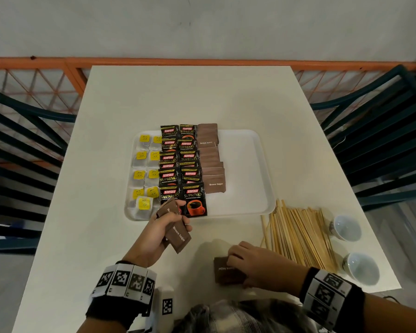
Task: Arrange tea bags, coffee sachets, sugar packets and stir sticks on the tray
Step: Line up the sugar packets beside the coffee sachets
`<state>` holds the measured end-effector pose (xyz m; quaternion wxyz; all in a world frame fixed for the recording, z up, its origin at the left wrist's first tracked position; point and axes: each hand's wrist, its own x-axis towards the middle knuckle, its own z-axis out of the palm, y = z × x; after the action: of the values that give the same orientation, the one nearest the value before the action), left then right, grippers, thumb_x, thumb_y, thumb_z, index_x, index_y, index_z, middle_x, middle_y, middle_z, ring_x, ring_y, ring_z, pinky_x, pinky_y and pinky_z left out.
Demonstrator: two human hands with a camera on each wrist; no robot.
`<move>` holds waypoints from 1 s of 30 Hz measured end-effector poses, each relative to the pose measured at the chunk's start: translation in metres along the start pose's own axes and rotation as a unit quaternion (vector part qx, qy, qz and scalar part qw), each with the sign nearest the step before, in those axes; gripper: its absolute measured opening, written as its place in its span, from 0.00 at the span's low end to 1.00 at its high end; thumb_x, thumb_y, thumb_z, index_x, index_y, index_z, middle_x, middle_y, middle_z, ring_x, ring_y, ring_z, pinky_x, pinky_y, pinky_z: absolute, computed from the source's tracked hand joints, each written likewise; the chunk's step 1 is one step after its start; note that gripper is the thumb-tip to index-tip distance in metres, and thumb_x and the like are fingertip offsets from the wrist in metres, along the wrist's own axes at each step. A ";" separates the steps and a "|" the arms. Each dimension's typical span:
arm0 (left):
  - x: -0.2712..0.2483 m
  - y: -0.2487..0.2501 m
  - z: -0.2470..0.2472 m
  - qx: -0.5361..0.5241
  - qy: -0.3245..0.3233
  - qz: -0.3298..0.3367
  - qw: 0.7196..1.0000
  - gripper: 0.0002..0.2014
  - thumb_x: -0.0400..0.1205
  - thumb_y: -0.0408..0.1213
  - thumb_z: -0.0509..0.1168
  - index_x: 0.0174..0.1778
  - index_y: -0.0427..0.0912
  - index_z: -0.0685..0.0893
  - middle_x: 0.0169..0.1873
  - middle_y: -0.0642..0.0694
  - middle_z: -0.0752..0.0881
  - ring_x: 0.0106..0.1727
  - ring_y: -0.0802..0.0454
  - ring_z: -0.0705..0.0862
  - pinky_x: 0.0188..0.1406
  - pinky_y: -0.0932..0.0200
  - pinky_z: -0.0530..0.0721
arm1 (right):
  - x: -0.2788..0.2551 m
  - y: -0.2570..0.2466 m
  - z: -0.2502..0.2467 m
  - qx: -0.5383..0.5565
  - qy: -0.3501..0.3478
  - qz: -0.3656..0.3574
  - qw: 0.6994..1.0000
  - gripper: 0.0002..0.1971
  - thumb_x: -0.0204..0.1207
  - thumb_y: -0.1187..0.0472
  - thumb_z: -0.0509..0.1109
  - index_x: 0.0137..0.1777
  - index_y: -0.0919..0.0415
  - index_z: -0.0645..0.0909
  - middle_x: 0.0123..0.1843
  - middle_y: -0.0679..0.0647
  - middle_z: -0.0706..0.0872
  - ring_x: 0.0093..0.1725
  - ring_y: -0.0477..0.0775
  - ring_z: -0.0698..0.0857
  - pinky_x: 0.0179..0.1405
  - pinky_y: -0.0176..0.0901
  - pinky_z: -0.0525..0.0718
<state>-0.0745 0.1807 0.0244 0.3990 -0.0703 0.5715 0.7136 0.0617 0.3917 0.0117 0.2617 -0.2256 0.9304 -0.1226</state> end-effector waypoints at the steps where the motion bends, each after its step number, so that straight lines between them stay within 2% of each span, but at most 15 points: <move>1: 0.000 0.000 0.001 0.001 0.001 0.001 1.000 0.16 0.81 0.25 0.54 0.60 0.42 0.80 0.34 0.39 0.83 0.35 0.46 0.86 0.37 0.55 0.86 | 0.000 0.000 0.001 0.002 0.004 -0.003 1.000 0.23 0.75 0.59 0.68 0.68 0.60 0.68 0.70 0.58 0.72 0.66 0.57 0.71 0.65 0.47 0.76; 5: 0.001 0.002 0.004 0.005 0.004 0.004 1.000 0.15 0.82 0.25 0.54 0.59 0.42 0.80 0.34 0.39 0.83 0.36 0.46 0.85 0.39 0.53 0.85 | 0.003 -0.003 0.007 0.003 0.012 0.008 1.000 0.21 0.75 0.59 0.66 0.67 0.59 0.68 0.68 0.58 0.72 0.64 0.57 0.72 0.64 0.47 0.78; 8: 0.000 0.002 0.006 0.007 0.008 0.002 1.000 0.15 0.82 0.26 0.55 0.59 0.42 0.80 0.34 0.39 0.83 0.36 0.46 0.86 0.40 0.53 0.85 | 0.009 -0.007 0.005 0.012 0.033 0.025 0.999 0.18 0.76 0.56 0.61 0.66 0.59 0.69 0.67 0.58 0.74 0.63 0.57 0.73 0.63 0.47 0.77; 12: -0.002 0.001 0.006 0.007 0.012 -0.007 1.000 0.12 0.83 0.29 0.56 0.59 0.43 0.80 0.34 0.40 0.83 0.35 0.47 0.86 0.40 0.55 0.85 | 0.021 -0.007 -0.004 0.072 0.071 0.076 0.992 0.14 0.80 0.58 0.59 0.64 0.59 0.72 0.64 0.55 0.77 0.62 0.54 0.74 0.63 0.44 0.75; 14: -0.002 0.000 0.007 0.013 0.013 -0.011 1.000 0.10 0.83 0.33 0.58 0.58 0.45 0.80 0.34 0.42 0.84 0.36 0.48 0.86 0.41 0.54 0.82 | 0.029 -0.006 -0.010 0.122 0.104 0.116 0.980 0.12 0.80 0.59 0.60 0.62 0.58 0.75 0.59 0.54 0.80 0.57 0.51 0.76 0.60 0.42 0.77; 17: -0.004 0.000 0.010 0.025 0.017 -0.008 1.000 0.13 0.79 0.45 0.62 0.59 0.47 0.78 0.33 0.45 0.85 0.39 0.49 0.85 0.41 0.55 0.81 | 0.040 -0.004 -0.028 0.248 0.164 0.199 0.934 0.09 0.77 0.60 0.64 0.55 0.57 0.80 0.49 0.53 0.85 0.45 0.48 0.80 0.47 0.32 0.78; 20: -0.003 -0.001 0.011 0.034 0.021 0.002 0.999 0.24 0.72 0.55 0.61 0.61 0.47 0.77 0.34 0.45 0.85 0.42 0.49 0.85 0.43 0.56 0.82 | 0.050 -0.009 -0.049 0.318 0.274 0.211 0.883 0.02 0.75 0.62 0.68 0.43 0.56 0.81 0.36 0.49 0.84 0.33 0.44 0.79 0.34 0.28 0.75; 22: -0.001 -0.002 0.011 0.028 0.027 0.002 0.999 0.26 0.72 0.58 0.59 0.62 0.47 0.76 0.38 0.43 0.86 0.43 0.48 0.87 0.43 0.55 0.83 | 0.057 -0.017 -0.060 0.345 0.349 0.199 0.848 0.04 0.74 0.63 0.68 0.45 0.57 0.84 0.39 0.52 0.87 0.37 0.45 0.81 0.38 0.32 0.79; 24: 0.001 -0.002 0.011 0.018 0.035 -0.006 0.999 0.29 0.71 0.62 0.54 0.63 0.48 0.77 0.44 0.41 0.87 0.45 0.49 0.88 0.45 0.53 0.84 | 0.068 -0.026 -0.065 0.342 0.397 0.172 0.834 0.10 0.75 0.64 0.67 0.54 0.59 0.85 0.49 0.52 0.88 0.46 0.44 0.82 0.48 0.27 0.78; 26: 0.002 -0.001 0.013 -0.005 0.035 -0.020 0.999 0.32 0.70 0.65 0.49 0.61 0.49 0.80 0.48 0.43 0.90 0.47 0.51 0.89 0.46 0.53 0.85 | 0.079 -0.036 -0.063 0.308 0.394 0.138 0.855 0.14 0.78 0.62 0.64 0.62 0.59 0.82 0.57 0.53 0.85 0.52 0.44 0.79 0.55 0.23 0.74; 28: 0.003 0.002 0.014 -0.049 0.033 -0.037 0.998 0.35 0.68 0.69 0.47 0.58 0.49 0.82 0.49 0.45 0.90 0.45 0.51 0.89 0.39 0.55 0.86 | 0.088 -0.045 -0.054 0.263 0.344 0.085 0.897 0.22 0.79 0.54 0.58 0.69 0.60 0.77 0.62 0.56 0.81 0.59 0.51 0.79 0.62 0.33 0.75; 30: 0.003 0.005 0.010 -0.089 0.027 -0.054 0.994 0.36 0.69 0.70 0.48 0.57 0.47 0.83 0.49 0.43 0.90 0.45 0.49 0.89 0.35 0.56 0.86 | 0.091 -0.049 -0.045 0.211 0.290 0.065 0.931 0.29 0.78 0.46 0.53 0.74 0.62 0.71 0.67 0.59 0.78 0.65 0.57 0.77 0.66 0.45 0.76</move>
<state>-0.0760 0.1904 0.0295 0.4137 -0.1555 0.5115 0.7369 -0.0145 0.3101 0.0270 0.0298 -0.0592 0.9308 -0.3593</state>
